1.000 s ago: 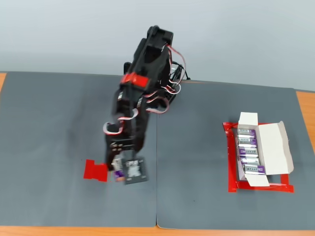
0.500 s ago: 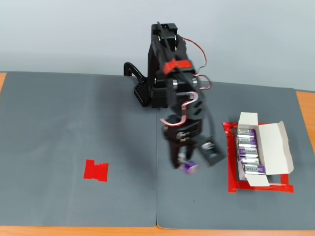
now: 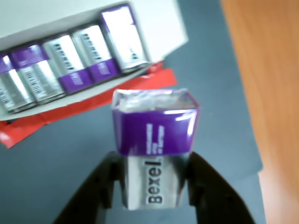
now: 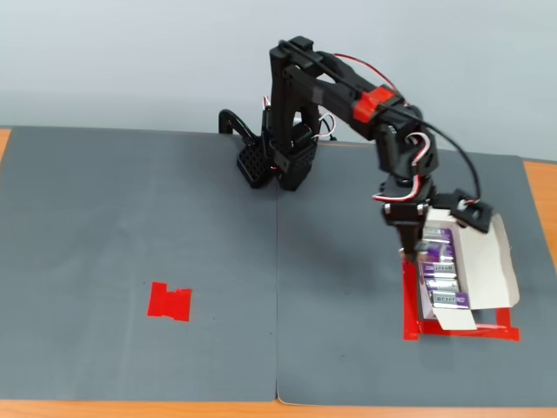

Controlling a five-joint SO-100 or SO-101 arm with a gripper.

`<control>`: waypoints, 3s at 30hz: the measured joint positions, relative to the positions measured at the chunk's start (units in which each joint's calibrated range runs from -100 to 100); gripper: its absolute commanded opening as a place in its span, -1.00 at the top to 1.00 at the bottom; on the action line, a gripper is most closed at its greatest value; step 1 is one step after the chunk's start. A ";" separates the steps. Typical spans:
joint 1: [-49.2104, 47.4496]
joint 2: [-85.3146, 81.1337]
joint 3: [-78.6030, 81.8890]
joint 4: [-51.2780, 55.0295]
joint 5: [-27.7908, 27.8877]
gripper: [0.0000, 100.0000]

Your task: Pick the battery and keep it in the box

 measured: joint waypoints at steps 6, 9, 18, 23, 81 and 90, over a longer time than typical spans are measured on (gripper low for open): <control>-4.20 3.23 0.00 0.00 0.00 0.85; -5.97 4.25 0.00 0.00 0.00 0.85; -7.52 12.74 -3.14 -0.09 0.00 0.85; -8.11 17.76 -6.83 -0.09 0.00 0.85; -9.29 25.06 -11.32 -5.64 0.00 0.66; -9.29 25.06 -11.41 -5.81 0.00 0.59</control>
